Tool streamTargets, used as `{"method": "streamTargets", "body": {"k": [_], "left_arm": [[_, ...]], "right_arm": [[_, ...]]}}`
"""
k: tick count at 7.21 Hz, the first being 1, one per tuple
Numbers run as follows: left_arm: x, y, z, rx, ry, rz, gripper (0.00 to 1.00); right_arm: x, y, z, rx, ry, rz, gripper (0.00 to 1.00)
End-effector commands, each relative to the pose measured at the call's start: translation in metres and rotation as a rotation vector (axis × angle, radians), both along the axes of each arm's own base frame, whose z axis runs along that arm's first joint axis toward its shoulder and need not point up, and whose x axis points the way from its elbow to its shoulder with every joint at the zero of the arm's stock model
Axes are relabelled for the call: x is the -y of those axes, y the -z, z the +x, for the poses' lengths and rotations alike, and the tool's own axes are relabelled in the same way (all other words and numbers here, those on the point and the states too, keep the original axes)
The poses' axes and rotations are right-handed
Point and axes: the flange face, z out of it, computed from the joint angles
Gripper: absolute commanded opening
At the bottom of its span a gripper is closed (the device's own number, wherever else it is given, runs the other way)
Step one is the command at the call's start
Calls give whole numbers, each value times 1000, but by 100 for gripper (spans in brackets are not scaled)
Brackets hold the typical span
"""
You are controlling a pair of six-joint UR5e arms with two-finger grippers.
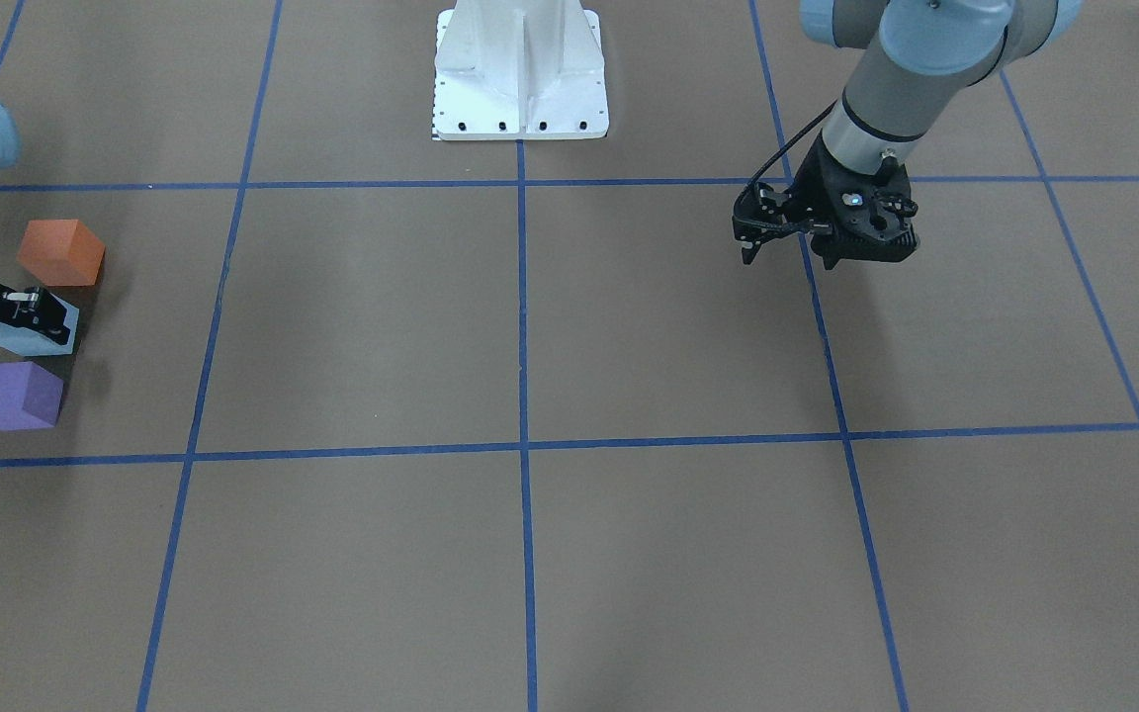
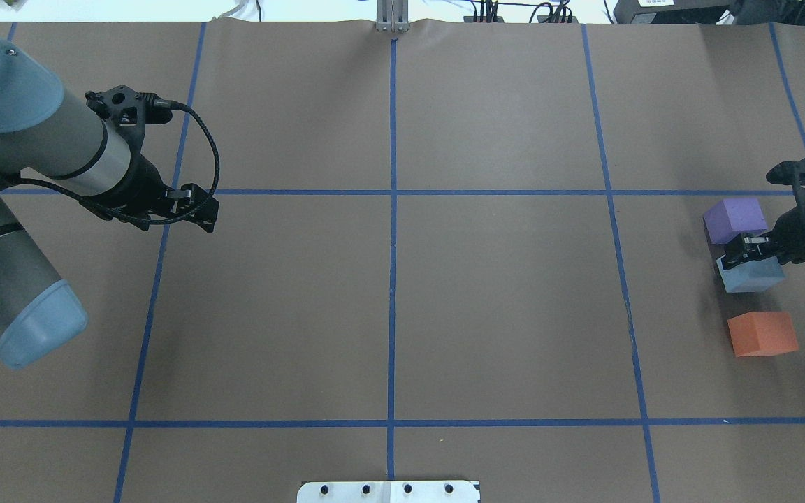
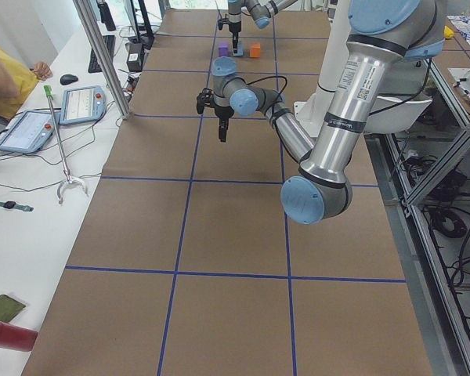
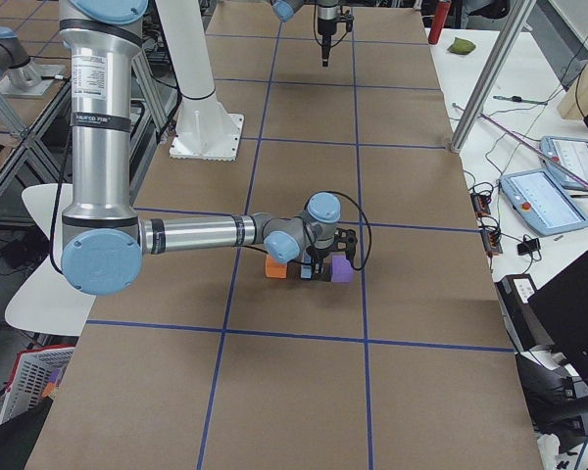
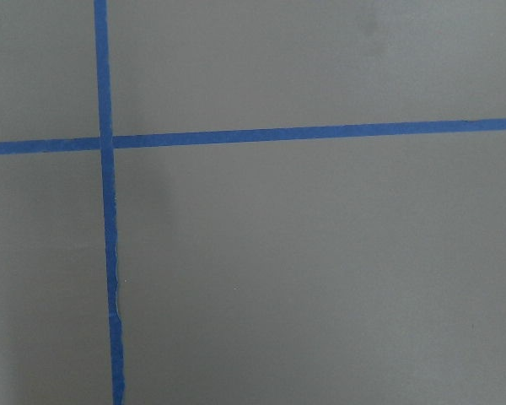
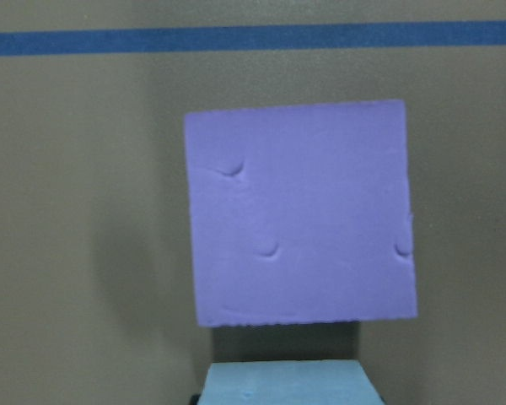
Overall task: Place blue block between orange and purple blocks
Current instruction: 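Lower the light blue cube between the purple and orange cubes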
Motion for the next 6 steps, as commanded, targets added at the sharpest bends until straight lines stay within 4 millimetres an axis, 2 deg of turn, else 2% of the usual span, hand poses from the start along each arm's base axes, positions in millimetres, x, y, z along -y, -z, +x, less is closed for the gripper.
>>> {"method": "streamTargets", "body": {"k": [1, 2, 3, 6], "left_arm": [[-2, 4, 3, -5, 3, -3, 100], [-2, 4, 4, -5, 3, -6, 100], [-2, 6, 5, -7, 2, -4, 100], [-1, 4, 6, -4, 3, -3, 100]], "right_arm": [[0, -1, 0, -5, -3, 2, 9], [0, -1, 0, -6, -4, 2, 31], [1, -3, -2, -8, -2, -1, 99], [2, 1, -2, -1, 0, 6, 100]]}}
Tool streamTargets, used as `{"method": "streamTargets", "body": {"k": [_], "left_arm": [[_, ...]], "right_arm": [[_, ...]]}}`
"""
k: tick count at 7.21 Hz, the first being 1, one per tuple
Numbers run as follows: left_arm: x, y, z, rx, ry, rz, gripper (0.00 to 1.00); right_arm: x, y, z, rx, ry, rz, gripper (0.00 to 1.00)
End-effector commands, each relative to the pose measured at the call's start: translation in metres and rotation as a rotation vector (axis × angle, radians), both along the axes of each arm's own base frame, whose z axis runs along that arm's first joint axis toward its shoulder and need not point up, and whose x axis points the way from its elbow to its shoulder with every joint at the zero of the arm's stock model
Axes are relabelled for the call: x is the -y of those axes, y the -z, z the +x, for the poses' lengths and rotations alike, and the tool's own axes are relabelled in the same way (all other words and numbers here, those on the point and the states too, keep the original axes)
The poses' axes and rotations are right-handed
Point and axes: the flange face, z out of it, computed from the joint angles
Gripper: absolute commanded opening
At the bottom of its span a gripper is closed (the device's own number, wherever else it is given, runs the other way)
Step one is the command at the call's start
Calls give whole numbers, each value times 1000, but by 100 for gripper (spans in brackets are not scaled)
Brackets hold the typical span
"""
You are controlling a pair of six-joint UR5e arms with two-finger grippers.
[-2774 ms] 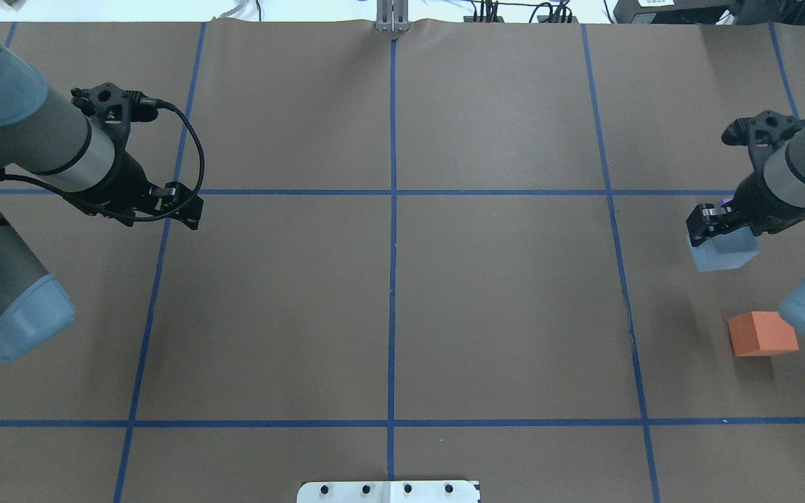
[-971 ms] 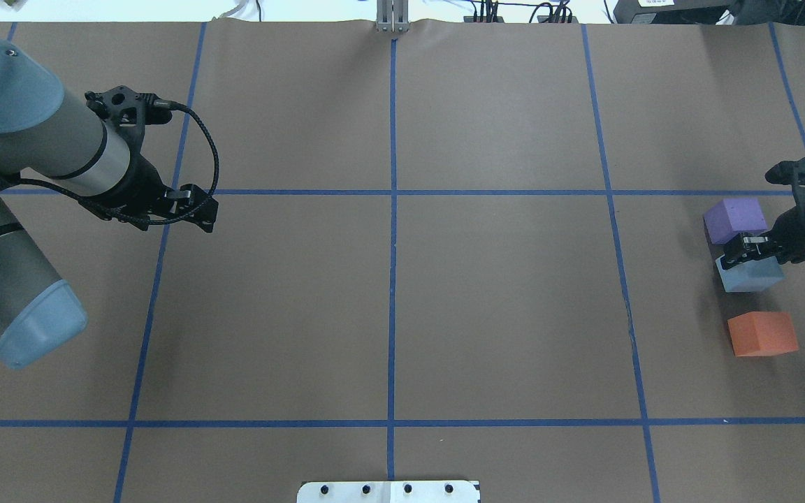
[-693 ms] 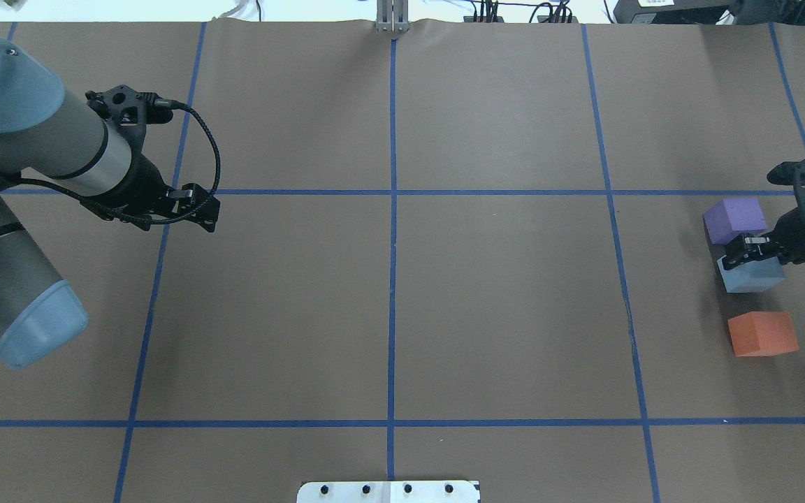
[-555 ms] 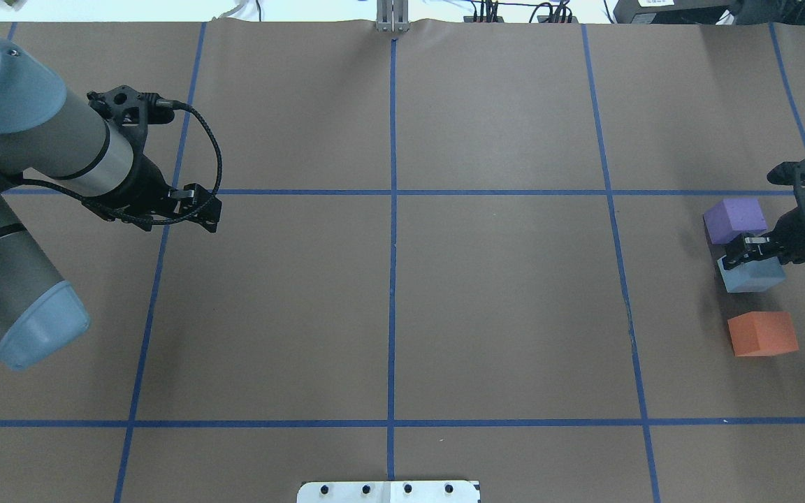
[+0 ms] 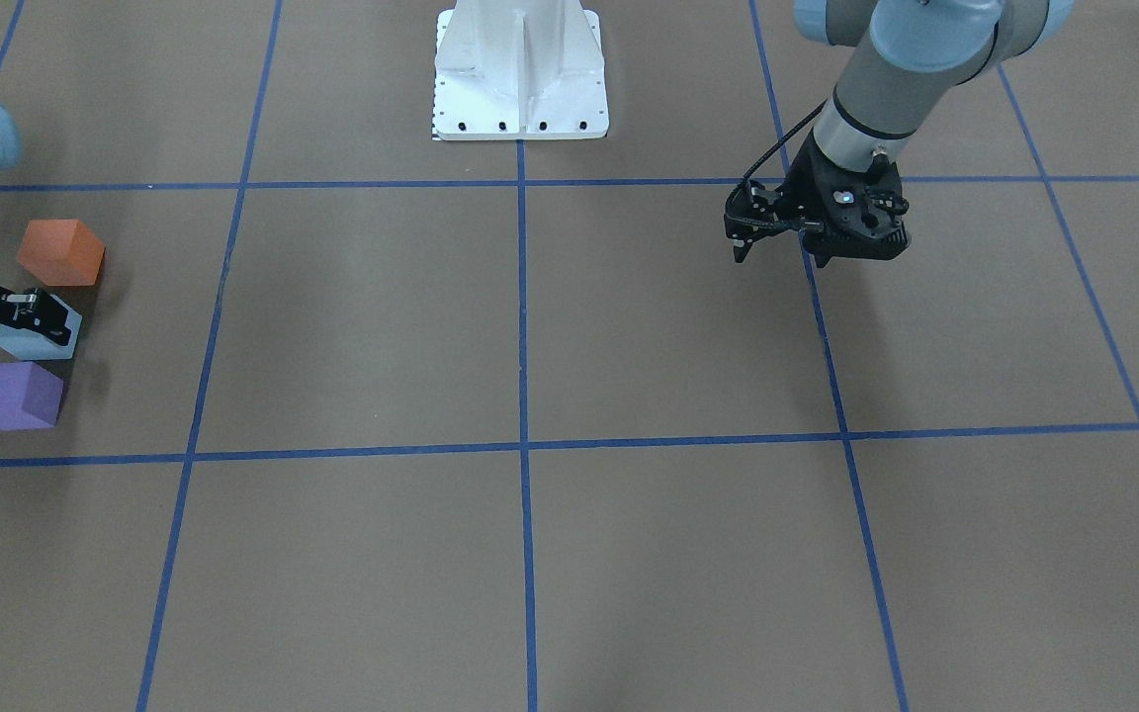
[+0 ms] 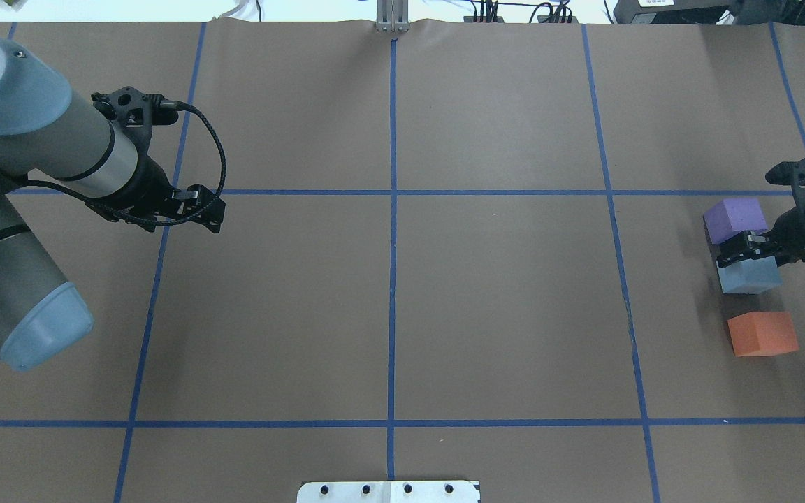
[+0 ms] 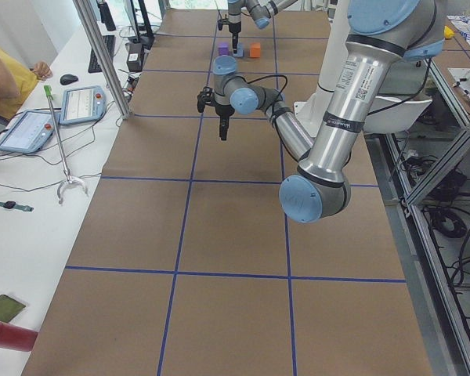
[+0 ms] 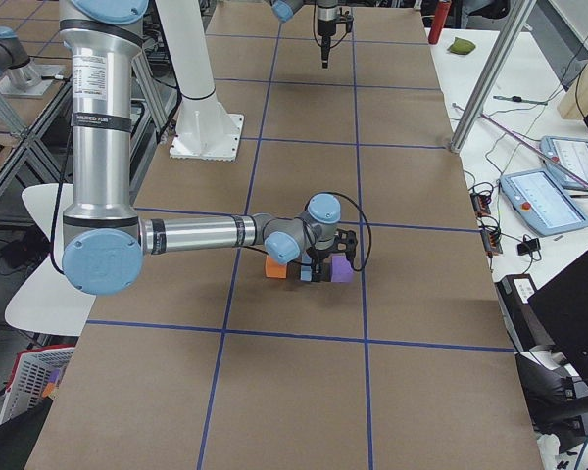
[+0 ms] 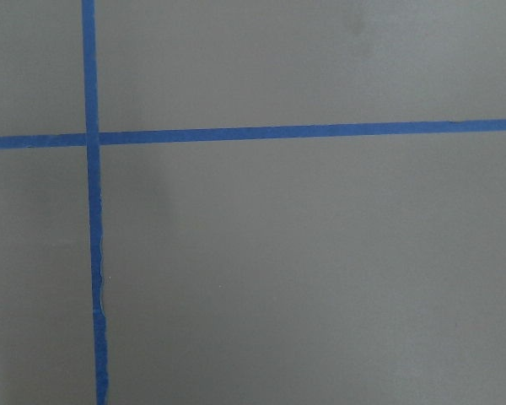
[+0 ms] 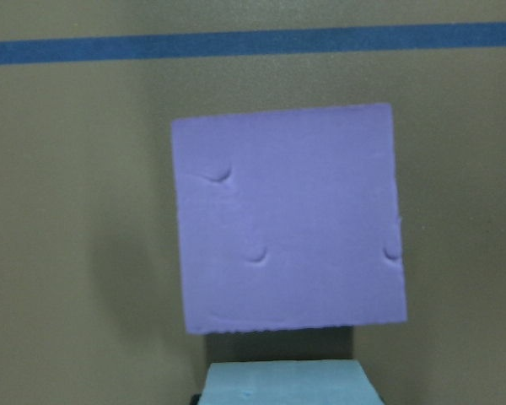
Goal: Place blue block between orange and purple blocks
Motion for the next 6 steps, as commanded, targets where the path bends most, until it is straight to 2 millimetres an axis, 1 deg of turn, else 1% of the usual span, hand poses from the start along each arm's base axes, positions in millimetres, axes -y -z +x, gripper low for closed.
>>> {"method": "streamTargets", "body": {"k": [1, 2, 3, 4, 5, 6], "left_arm": [[0, 0, 1, 1, -1, 0, 100], [0, 0, 0, 1, -1, 2, 100], [0, 3, -1, -3, 1, 5, 100], [-5, 5, -11, -12, -2, 20, 100], [-7, 0, -17, -7, 1, 19, 100], [-5, -8, -36, 4, -10, 56, 100]], "right_arm": [[0, 8, 2, 13, 0, 13, 100], [-8, 26, 12, 33, -10, 51, 100], [-19, 33, 40, 39, -36, 70, 100], [-20, 48, 66, 56, -80, 86, 100], [-20, 39, 87, 44, -97, 96, 100], [-19, 27, 115, 32, -60, 152, 100]]}}
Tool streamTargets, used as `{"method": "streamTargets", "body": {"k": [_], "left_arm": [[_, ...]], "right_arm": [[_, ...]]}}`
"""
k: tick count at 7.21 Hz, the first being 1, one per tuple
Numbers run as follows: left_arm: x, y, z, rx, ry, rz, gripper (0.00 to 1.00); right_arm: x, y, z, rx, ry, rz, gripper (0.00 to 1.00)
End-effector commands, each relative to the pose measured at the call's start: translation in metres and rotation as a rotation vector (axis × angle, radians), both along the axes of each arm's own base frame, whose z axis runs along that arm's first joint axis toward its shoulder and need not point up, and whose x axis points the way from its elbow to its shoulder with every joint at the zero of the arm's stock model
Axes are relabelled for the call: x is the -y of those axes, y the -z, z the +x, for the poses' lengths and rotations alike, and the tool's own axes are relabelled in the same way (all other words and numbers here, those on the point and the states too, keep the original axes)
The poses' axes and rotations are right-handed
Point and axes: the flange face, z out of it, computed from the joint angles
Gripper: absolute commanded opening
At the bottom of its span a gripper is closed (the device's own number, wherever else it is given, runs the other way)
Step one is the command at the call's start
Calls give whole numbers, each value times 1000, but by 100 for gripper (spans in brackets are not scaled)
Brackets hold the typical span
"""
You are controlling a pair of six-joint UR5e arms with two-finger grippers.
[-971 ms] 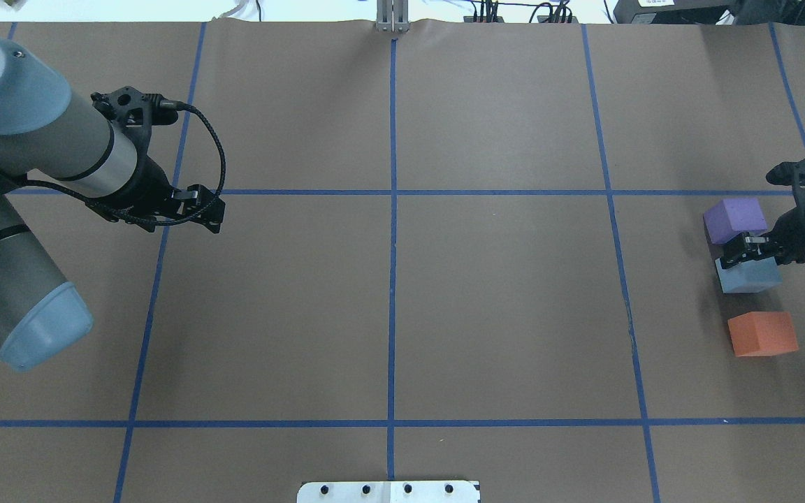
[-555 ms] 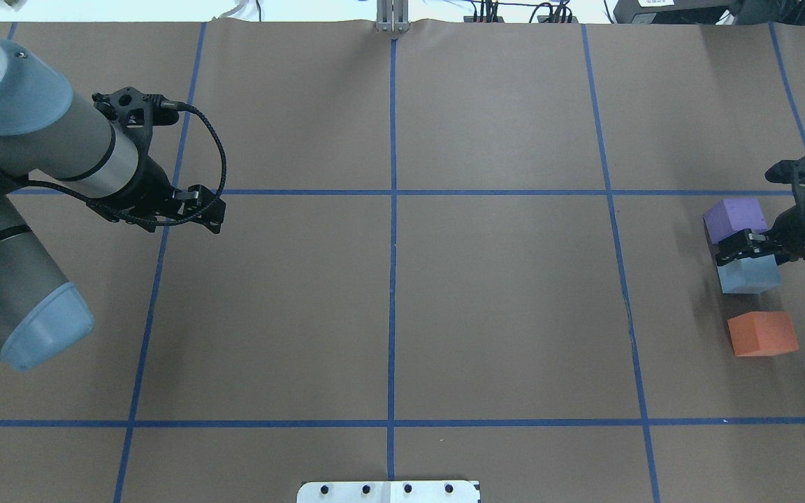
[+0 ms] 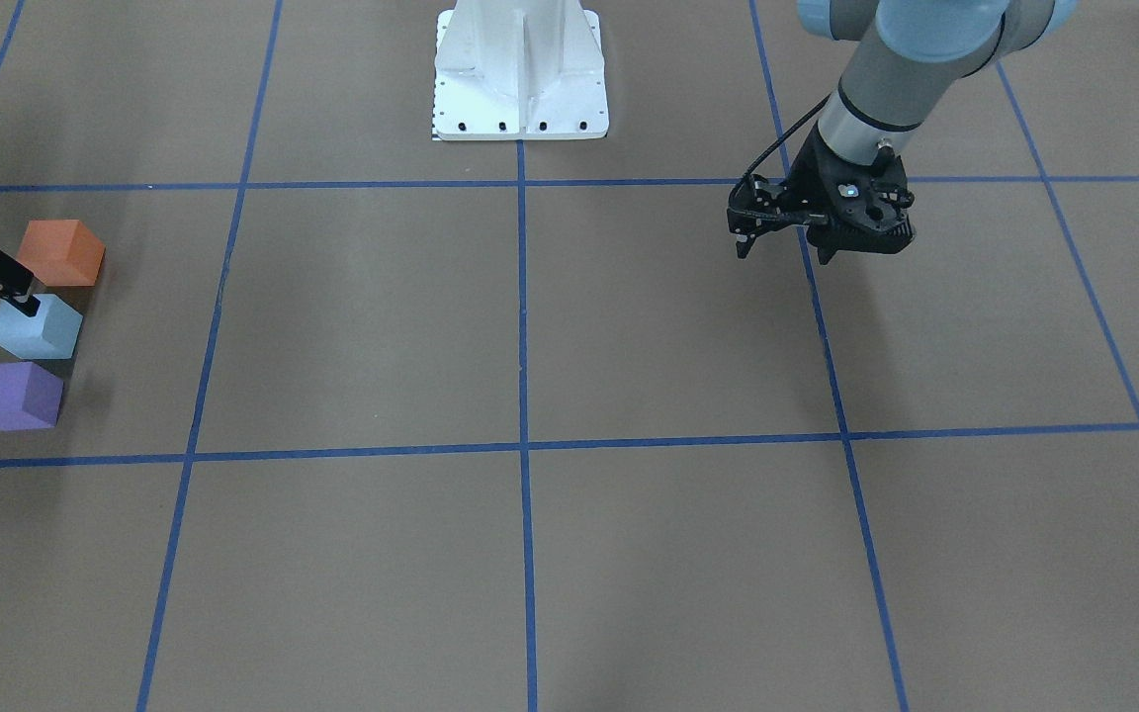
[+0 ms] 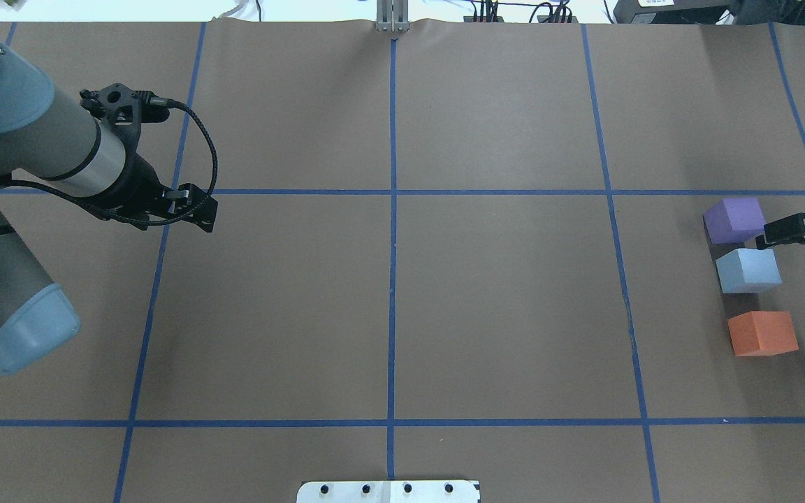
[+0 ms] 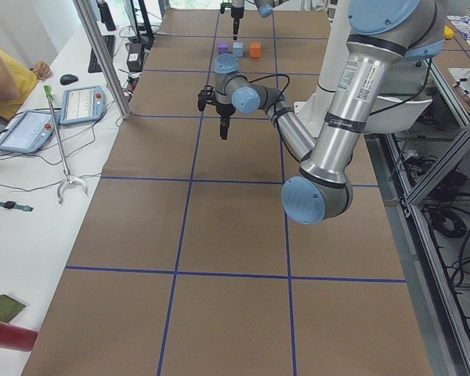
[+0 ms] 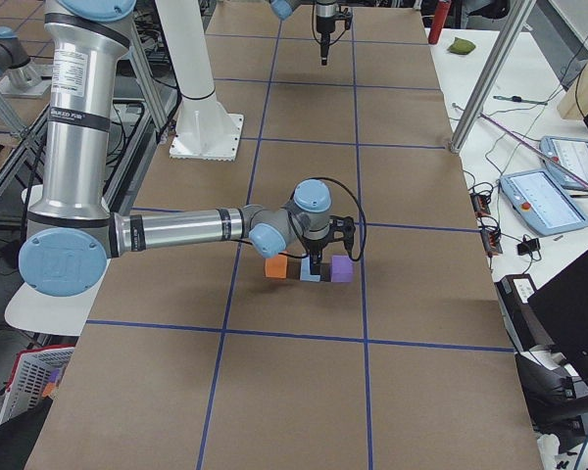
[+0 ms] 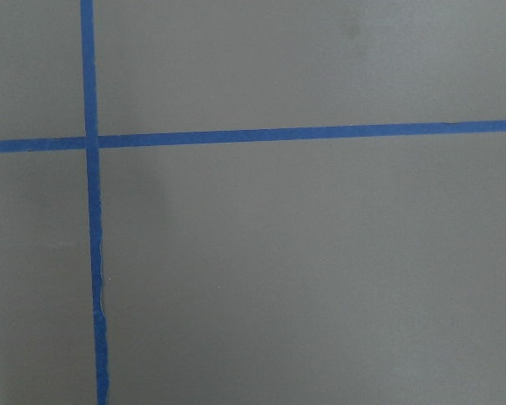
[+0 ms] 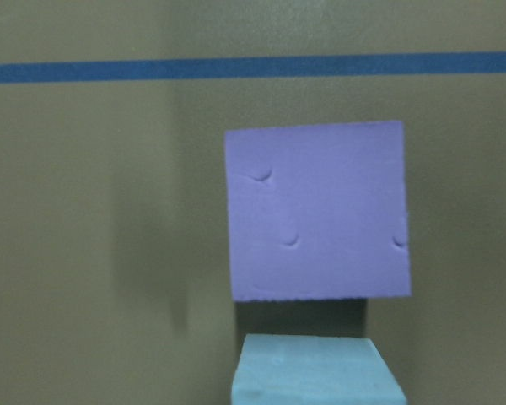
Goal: Place blue block between orange and purple blocks
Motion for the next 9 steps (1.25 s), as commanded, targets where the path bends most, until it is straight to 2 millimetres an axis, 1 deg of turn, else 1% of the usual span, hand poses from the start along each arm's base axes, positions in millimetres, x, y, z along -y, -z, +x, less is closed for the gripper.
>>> {"method": "streamTargets", "body": {"k": [1, 2, 3, 4, 5, 6, 7, 8, 9], "left_arm": [[6, -35, -59, 52, -29, 93, 100], [13, -75, -108, 92, -73, 128, 100], [12, -125, -164, 146, -115, 158, 100], [13, -157, -215, 150, -141, 167, 100], [11, -203, -268, 71, -121, 92, 100], [12, -252, -320, -13, -135, 96, 100], [13, -293, -352, -23, -158, 127, 100], [12, -297, -364, -22, -137, 126, 100], [12, -295, -368, -7, -128, 130, 100]], "right_arm": [[3, -18, 67, -6, 19, 50, 100], [6, -21, 98, -9, 23, 50, 100], [6, -28, 115, -30, 56, 65, 100], [11, -30, 134, -46, 65, 71, 100], [11, -35, 149, -64, 101, 80, 100], [13, -35, 152, -69, 128, 82, 100], [13, -35, 152, -67, 128, 82, 100], [11, -35, 151, -54, 132, 80, 100], [9, -30, 150, -31, 134, 89, 100]]}}
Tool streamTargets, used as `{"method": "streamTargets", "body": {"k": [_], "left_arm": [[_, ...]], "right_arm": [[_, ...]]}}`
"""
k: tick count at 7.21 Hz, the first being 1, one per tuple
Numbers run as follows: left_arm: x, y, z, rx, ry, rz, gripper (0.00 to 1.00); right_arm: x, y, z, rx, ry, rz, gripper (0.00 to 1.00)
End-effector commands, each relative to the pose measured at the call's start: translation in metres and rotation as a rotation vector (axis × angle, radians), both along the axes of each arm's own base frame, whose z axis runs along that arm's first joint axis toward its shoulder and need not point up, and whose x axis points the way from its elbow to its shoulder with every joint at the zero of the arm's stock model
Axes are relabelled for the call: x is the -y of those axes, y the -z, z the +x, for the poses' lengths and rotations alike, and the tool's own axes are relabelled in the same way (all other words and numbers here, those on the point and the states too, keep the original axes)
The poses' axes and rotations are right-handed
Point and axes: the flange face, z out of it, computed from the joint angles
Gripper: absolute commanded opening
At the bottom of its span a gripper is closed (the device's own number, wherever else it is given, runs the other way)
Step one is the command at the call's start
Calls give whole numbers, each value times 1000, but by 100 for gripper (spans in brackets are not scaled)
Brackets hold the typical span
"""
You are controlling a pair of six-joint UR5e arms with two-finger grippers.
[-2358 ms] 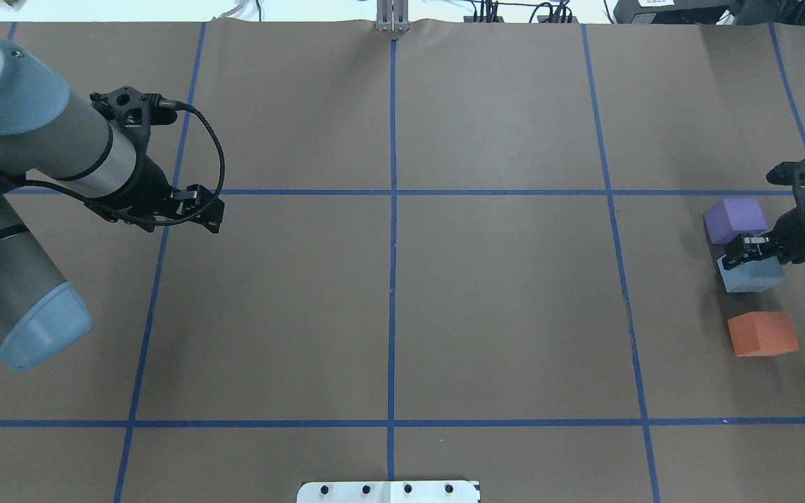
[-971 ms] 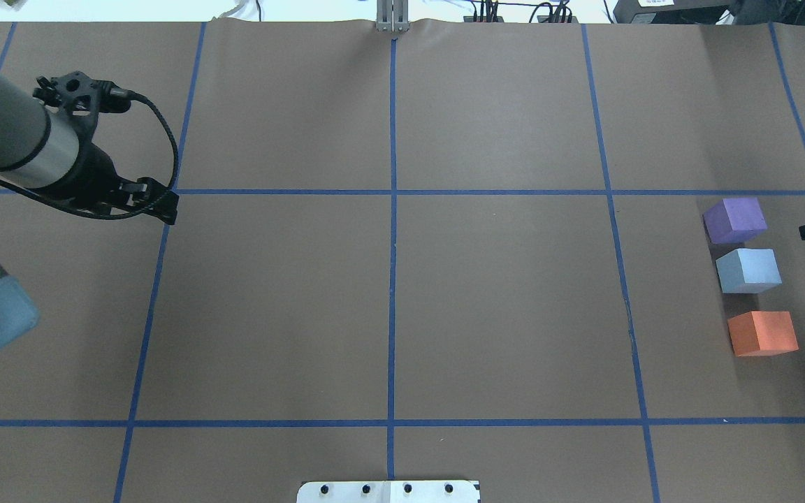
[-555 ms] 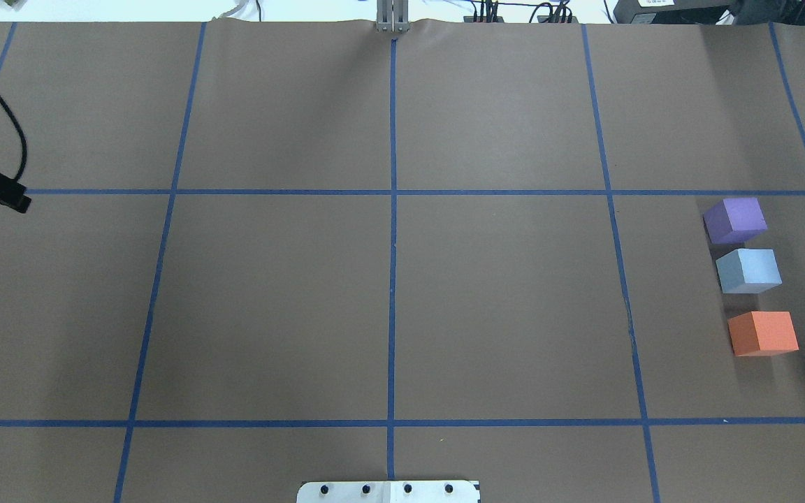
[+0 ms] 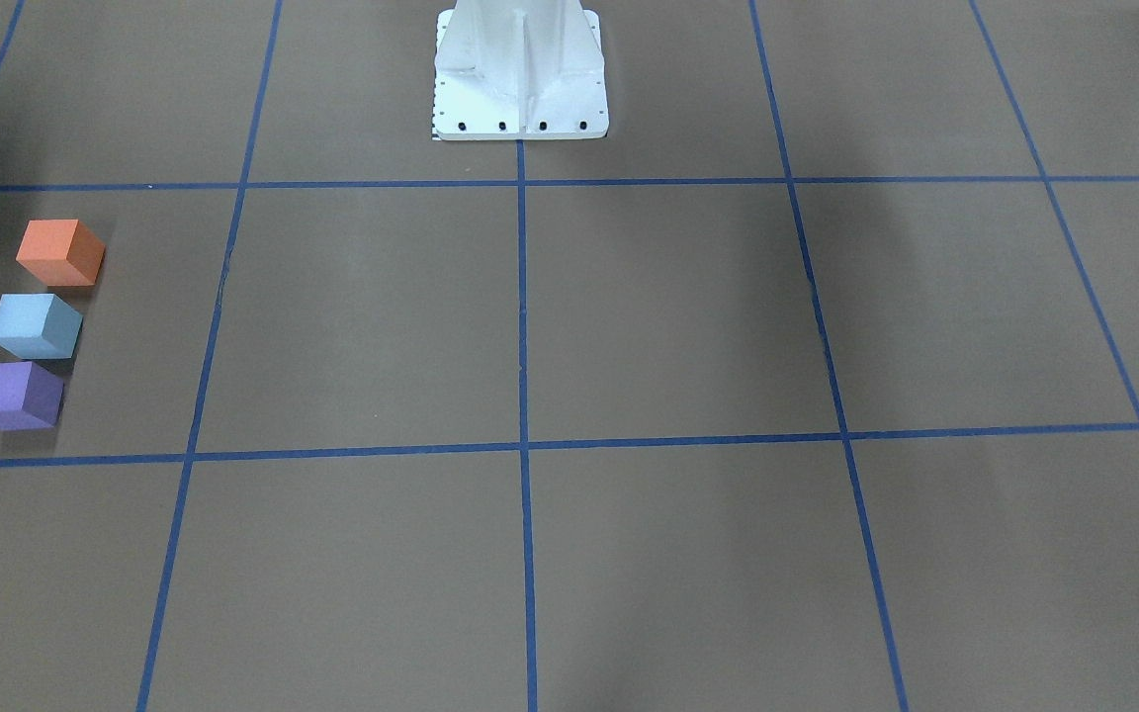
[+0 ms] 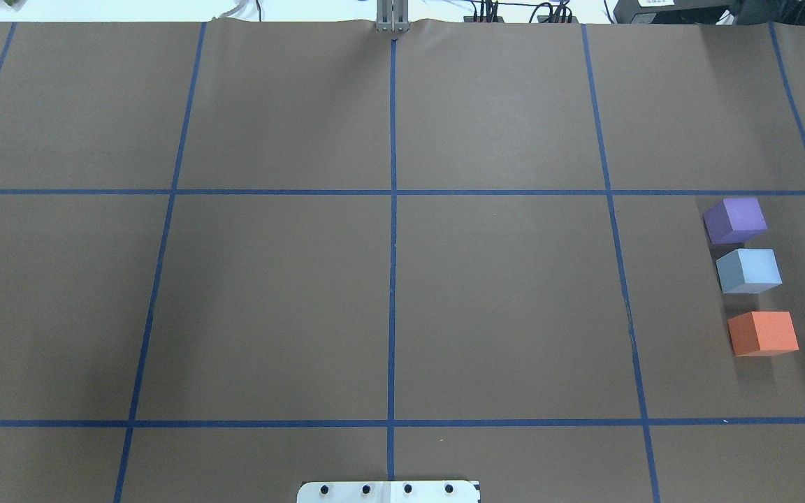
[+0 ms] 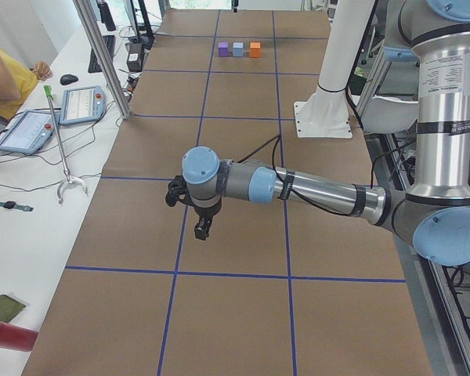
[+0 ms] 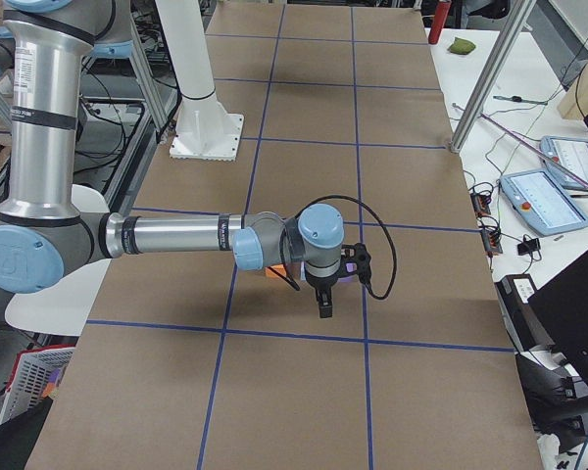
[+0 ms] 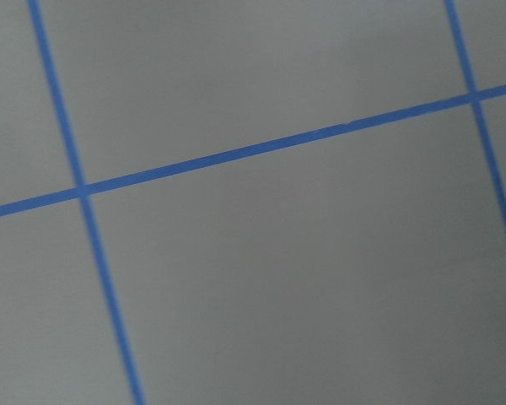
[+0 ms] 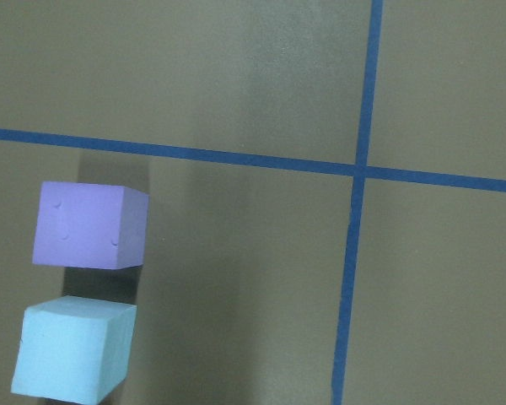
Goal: Place blue block between orange and purple blocks
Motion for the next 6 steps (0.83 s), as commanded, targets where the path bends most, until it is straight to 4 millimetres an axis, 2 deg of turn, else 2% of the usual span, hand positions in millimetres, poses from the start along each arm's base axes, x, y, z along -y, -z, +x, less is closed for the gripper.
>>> {"method": "streamTargets", "body": {"k": [1, 2, 4, 5, 6], "left_arm": [[-1, -5, -23, 48, 31, 21, 100], [-3, 18, -31, 172, 53, 73, 100], [0, -5, -30, 184, 46, 34, 100], [-2, -4, -31, 182, 47, 31, 100], [-5, -11, -31, 183, 44, 18, 100]], "right_arm": [[-1, 6, -1, 23, 6, 14, 100], [3, 11, -2, 24, 7, 25, 100], [20, 22, -2, 12, -2, 47, 100], [30, 26, -5, 2, 8, 63, 100], [31, 25, -9, 0, 17, 62, 100]]}}
